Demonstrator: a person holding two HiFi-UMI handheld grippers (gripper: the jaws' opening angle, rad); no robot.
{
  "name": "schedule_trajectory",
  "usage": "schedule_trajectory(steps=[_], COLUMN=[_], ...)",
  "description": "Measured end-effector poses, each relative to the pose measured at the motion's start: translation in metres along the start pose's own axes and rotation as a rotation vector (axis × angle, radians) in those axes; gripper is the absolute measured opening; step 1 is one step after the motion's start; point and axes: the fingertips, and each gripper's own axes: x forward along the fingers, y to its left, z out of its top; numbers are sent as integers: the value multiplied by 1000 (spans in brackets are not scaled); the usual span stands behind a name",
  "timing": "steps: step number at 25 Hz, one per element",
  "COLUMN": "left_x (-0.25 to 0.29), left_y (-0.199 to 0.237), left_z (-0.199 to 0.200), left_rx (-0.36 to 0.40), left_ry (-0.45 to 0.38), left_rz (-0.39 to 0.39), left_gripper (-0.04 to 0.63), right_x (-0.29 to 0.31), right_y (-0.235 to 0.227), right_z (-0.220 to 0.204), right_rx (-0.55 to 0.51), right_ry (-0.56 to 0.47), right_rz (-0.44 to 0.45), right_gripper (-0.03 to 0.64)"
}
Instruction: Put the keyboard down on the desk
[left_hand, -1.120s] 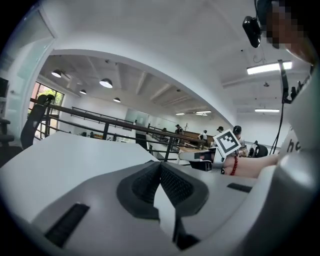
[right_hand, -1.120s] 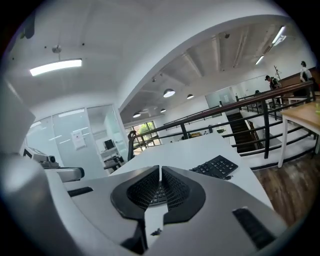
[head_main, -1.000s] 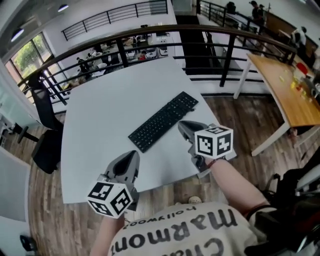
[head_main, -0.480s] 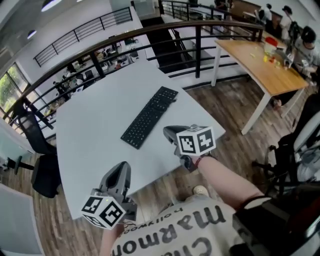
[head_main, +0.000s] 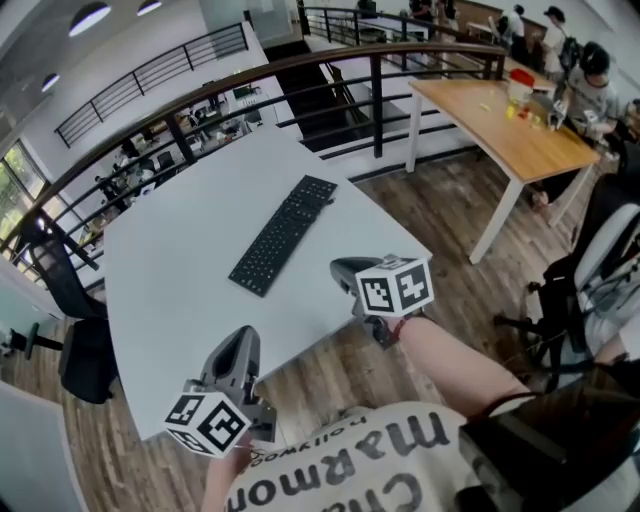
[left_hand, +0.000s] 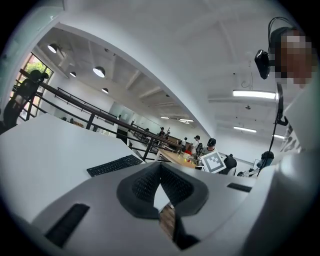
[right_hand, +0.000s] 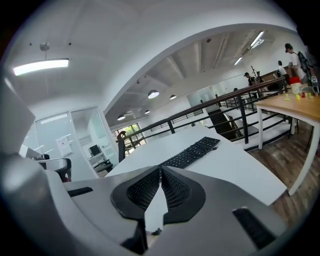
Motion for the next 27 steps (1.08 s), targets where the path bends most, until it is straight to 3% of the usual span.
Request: schedule_trajectory(steps=[13,27], left_x=[4,-7], left_y=[-59,-81], left_z=[-50,-50], left_rx=[-35,-22], left_ry=[43,40], left_rz=[36,33], left_gripper=[3,3], right_x=[-92,-113], right_y=[-53,-47], right_z=[-41,-40], right_rx=[34,40], right_ry=[58,51], right_rz=[-70,-65], right_gripper=[40,40])
